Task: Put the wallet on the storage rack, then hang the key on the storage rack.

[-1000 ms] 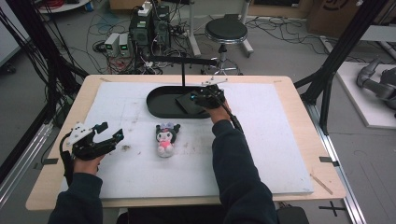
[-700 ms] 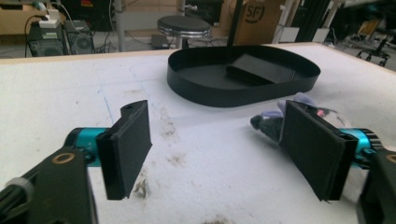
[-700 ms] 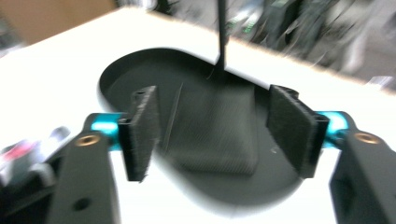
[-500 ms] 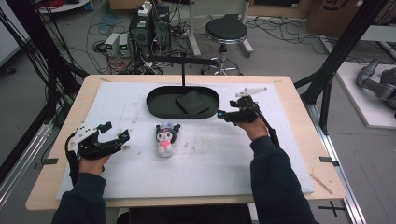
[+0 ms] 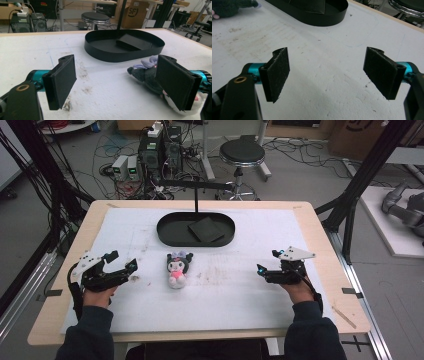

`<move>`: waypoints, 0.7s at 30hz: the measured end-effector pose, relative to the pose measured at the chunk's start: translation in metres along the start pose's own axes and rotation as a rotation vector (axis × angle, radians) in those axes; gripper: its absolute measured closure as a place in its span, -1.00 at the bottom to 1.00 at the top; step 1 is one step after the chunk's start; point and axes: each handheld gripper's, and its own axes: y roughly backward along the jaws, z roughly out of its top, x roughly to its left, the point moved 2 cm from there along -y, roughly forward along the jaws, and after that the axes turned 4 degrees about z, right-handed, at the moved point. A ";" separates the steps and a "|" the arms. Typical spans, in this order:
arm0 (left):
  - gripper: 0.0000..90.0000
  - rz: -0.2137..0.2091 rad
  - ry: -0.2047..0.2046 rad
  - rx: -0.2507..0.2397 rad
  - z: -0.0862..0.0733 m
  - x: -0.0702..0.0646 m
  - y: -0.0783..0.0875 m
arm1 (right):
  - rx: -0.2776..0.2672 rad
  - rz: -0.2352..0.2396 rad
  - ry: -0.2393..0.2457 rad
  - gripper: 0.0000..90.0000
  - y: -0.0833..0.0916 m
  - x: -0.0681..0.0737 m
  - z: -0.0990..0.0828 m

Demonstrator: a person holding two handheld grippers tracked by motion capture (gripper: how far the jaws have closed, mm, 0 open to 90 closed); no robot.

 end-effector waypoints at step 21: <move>-0.61 -0.035 -0.019 0.067 -0.002 -0.035 -0.007 | -0.014 -0.022 -0.047 -0.52 0.007 -0.006 -0.006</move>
